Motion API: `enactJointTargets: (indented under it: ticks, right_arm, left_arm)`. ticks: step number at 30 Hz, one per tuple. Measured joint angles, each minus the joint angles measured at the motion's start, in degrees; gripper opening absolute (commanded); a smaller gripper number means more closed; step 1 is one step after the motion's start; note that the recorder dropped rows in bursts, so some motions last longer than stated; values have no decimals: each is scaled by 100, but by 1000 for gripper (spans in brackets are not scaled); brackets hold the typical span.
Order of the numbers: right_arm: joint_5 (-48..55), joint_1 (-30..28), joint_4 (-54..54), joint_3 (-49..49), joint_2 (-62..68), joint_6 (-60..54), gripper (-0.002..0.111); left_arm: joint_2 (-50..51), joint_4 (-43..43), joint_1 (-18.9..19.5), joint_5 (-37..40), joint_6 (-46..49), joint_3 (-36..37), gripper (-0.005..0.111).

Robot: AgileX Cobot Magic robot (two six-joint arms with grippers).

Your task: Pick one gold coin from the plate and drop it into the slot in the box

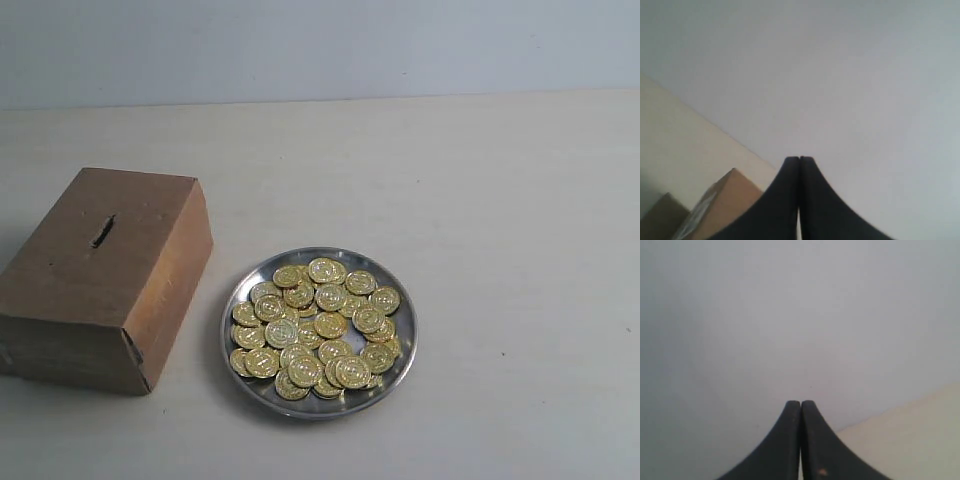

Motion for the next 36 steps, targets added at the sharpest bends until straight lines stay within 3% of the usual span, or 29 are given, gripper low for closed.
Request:
enactJointTargets:
  ticks: [3, 10, 16, 22, 27, 31, 33, 36]
  right_arm:
    - [774, 0, 0, -1166, 572, -784, 0]
    - [2772, 0, 14, -3162, 3153, -2507, 0]
    - [3886, 144, 562, -4153, 5309, -3395, 0]
    - [4227, 1476, 88, -4560, 7056, -3582, 0]
    - [4085, 2904, -1309, -4762, 8345, -2814, 0]
    - [4006, 3687, -1898, -4947, 9287, -2328, 0]
    - [3971, 3952, -1971, -5062, 9701, -2227, 5]
    - [3912, 4202, -2011, -5195, 10152, -2194, 22]
  left_arm:
    - [33, 301, -273, 371, 324, -833, 0]
    - [1623, 461, -1075, 2488, 3271, -2955, 0]
    - [3468, 468, -1210, 3920, 4776, -3452, 0]
    - [4774, 168, -1337, 4153, 5783, -3463, 0]
    - [5288, -178, -1562, 4153, 6693, -3463, 0]
    - [5489, -199, -1598, 4153, 6940, -3463, 0]
    - [5504, -211, -1598, 4153, 7042, -3463, 0]
    - [5513, -211, -1598, 4153, 7176, -3463, 7]
